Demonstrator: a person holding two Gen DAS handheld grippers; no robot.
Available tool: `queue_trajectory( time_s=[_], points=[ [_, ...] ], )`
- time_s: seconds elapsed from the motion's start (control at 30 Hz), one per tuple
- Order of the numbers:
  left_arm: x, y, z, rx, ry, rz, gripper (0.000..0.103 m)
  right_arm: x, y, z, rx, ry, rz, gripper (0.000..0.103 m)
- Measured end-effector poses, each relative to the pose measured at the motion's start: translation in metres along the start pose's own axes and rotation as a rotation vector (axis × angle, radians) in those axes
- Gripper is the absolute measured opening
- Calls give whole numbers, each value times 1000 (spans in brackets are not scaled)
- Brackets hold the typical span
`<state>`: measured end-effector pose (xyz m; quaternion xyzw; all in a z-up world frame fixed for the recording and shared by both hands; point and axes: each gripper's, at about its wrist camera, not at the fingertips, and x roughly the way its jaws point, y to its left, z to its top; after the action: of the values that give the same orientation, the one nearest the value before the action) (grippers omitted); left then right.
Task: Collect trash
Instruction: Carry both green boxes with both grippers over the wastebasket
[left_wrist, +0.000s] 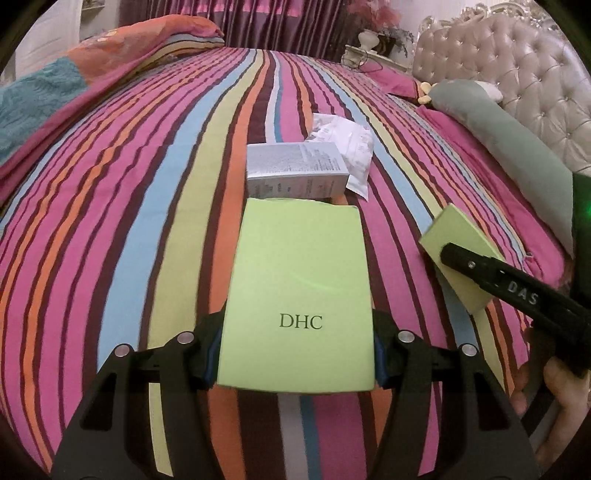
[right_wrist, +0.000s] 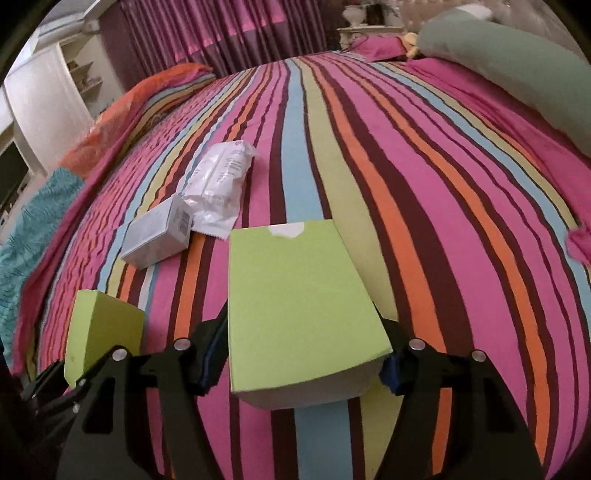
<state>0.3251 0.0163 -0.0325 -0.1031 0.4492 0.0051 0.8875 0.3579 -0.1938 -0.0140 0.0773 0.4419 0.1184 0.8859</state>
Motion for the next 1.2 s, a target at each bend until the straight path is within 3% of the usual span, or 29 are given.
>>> queue_trajectory(
  time_s=[0.87,1.2],
  points=[
    [-97,-8,-89,54,-15,-67,58,-99,-2,-77,105,-50,90,57],
    [-126,-6,-132,86,11,-88,58,-138,0,-124,121,-58,117,57]
  ],
)
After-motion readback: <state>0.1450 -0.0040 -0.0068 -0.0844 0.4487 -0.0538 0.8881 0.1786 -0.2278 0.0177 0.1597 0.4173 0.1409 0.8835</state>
